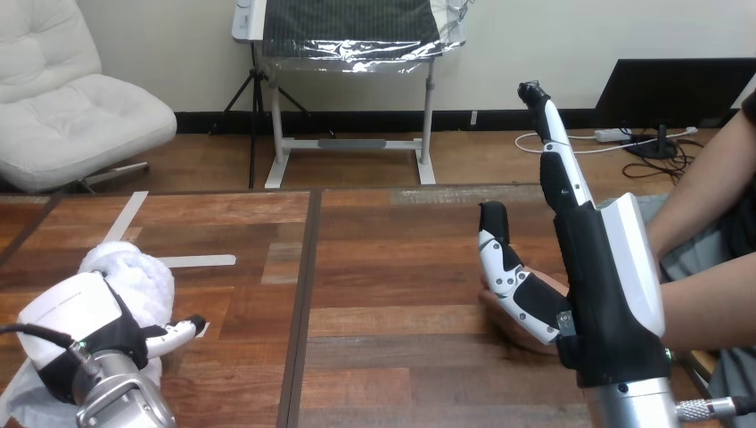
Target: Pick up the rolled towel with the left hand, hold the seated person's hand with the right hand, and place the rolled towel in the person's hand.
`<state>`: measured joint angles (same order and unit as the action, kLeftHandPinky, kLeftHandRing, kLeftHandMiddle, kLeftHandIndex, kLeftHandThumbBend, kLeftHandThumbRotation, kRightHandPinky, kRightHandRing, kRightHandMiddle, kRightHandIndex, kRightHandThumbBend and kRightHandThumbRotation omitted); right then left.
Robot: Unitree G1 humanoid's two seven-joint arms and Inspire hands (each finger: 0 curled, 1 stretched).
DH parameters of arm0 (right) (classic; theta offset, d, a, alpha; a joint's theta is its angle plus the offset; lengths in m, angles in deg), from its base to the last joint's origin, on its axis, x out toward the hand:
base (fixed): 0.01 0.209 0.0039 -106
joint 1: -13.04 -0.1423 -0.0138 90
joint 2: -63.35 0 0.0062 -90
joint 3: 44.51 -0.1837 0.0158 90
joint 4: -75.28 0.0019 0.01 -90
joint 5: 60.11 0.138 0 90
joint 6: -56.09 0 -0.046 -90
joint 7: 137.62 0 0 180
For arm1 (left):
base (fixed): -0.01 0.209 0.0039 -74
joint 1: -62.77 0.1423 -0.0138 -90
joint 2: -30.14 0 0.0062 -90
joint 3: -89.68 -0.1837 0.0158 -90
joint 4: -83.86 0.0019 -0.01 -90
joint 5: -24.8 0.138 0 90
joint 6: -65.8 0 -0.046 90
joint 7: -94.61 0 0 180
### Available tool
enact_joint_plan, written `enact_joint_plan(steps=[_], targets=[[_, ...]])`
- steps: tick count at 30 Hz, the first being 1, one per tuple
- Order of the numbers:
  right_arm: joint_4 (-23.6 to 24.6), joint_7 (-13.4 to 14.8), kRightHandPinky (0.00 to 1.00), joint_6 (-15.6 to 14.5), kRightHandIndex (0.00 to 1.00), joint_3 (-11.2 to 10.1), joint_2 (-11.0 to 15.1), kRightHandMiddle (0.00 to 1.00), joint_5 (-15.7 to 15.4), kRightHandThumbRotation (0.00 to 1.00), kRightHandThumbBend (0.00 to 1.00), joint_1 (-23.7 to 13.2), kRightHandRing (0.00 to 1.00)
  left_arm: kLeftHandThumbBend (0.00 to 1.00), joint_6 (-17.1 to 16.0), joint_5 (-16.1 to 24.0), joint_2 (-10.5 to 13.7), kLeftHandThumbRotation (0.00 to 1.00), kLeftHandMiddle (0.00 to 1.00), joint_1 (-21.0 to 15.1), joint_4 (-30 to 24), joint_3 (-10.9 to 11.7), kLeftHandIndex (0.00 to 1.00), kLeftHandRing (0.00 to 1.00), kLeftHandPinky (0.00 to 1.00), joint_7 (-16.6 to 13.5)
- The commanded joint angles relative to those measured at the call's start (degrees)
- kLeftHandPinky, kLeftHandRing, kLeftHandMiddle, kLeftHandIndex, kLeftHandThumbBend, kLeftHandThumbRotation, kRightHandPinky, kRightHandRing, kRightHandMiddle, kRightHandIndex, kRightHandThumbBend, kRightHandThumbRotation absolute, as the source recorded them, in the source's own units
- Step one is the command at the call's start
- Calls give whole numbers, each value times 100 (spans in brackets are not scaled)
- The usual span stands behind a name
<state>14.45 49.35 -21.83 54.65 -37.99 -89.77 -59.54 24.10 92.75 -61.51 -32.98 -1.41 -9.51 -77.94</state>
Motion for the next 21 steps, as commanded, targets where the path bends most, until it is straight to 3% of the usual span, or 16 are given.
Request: enact_joint_plan(steps=[1, 5, 10, 21], targets=[[289, -22, 100, -6, 100, -61, -18, 100, -24, 0, 0, -294, 100, 90, 69, -59, 138, 56, 87, -106, 273, -145, 88, 84, 81, 89], [300, -34, 100, -3, 100, -66, -14, 100, -15, 0, 0, -284, 100, 89, 160, -90, 188, 53, 87, -129, 329, -183, 87, 84, 81, 152], [301, -32, 100, 15, 100, -78, 3, 100, -34, 0, 0, -275, 100, 87, 316, 7, 355, 51, 85, -165, 425, -333, 87, 82, 80, 446], [314, -44, 100, 37, 100, -90, 34, 100, -52, 0, 0, -263, 100, 83, 458, -46, 568, 41, 77, -182, 536, -499, 84, 74, 73, 653]])
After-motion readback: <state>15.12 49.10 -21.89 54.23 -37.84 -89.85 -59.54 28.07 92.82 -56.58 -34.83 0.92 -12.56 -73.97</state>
